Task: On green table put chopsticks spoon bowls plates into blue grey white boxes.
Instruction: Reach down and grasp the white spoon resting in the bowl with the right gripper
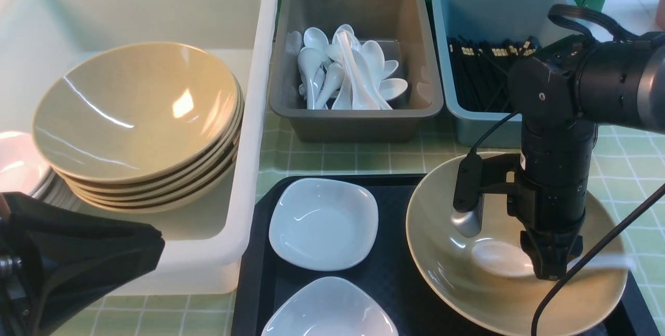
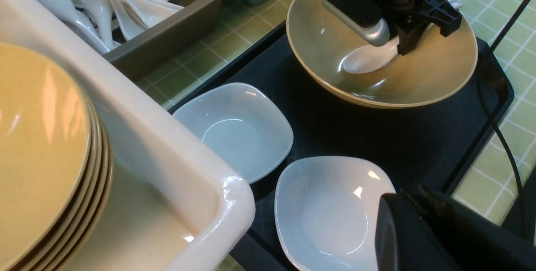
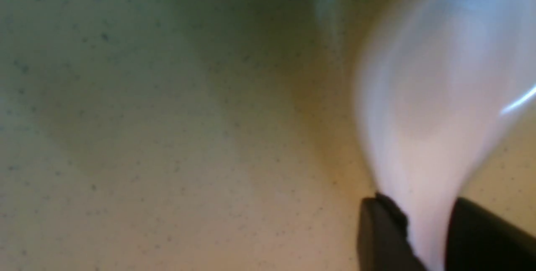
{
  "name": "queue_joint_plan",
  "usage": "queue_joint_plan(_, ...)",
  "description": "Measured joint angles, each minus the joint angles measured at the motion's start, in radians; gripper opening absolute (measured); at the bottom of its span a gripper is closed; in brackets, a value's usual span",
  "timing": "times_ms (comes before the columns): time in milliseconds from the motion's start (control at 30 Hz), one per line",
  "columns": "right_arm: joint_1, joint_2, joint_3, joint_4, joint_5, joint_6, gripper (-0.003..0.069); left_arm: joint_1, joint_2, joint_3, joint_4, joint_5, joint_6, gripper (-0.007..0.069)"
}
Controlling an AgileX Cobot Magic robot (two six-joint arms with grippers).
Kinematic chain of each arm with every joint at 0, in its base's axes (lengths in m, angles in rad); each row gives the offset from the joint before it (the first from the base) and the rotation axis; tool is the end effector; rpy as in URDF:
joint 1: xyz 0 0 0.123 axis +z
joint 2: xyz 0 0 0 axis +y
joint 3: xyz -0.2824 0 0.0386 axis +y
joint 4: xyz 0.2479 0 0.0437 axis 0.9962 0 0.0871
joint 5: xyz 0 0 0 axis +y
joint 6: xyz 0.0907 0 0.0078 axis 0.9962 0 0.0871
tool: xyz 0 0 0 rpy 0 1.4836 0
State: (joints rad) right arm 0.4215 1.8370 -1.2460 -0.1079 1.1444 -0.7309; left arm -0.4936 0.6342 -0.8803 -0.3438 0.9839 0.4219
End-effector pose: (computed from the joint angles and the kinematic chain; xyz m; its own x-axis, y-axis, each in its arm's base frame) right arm 0.3091 0.1288 0.1931 -0.3598 -0.9250 0.1221 -0.9326 0.3605 -0.0172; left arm 0.0725 -0.0680 0.3732 -0.3534 0.4345 -0.8284 0.7540 0.6565 0.0227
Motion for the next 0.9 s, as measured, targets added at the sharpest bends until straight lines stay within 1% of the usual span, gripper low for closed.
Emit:
queue_joint_plan(367,0.000,-0.028,-0.005,-0.001,0.007,0.000,0.0165,0.000,0.000,0.000,0.000,0.010,0.000,-0.0001)
queue_joint_plan(467,0.000,-0.044,-0.037,-0.002,0.023,0.000,0.0162,0.000,0.000,0.000,0.000,0.013,0.000,-0.0001)
queue_joint_plan(567,-0.009,-0.063,-0.113,0.008,0.024,-0.001,0.0160,0.000,0.000,0.000,0.000,0.014,0.000,-0.0001)
queue_joint_plan(700,-0.044,-0.073,-0.205,0.078,0.024,-0.001,0.0158,0.000,0.000,0.000,0.000,0.015,0.000,-0.0001)
queue_joint_plan(767,-0.080,-0.077,-0.260,0.153,0.024,-0.001,0.0151,0.000,0.000,0.000,0.000,0.016,0.000,-0.0001)
queue_joint_plan(800,-0.084,-0.078,-0.268,0.165,0.024,-0.001,0.0149,0.000,0.000,0.000,0.000,0.017,0.000,-0.0001)
queue_joint_plan(833,-0.102,-0.082,-0.303,0.229,0.024,-0.001,0.0102,0.000,0.000,0.000,-0.001,0.018,0.000,-0.0001)
queue_joint_plan(867,-0.107,-0.083,-0.322,0.253,0.023,-0.001,0.0076,0.000,0.000,0.000,-0.002,0.018,0.000,-0.0001)
queue_joint_plan(900,-0.111,-0.083,-0.330,0.265,0.022,0.002,0.0065,0.000,0.000,0.000,-0.003,0.018,0.000,-0.0001)
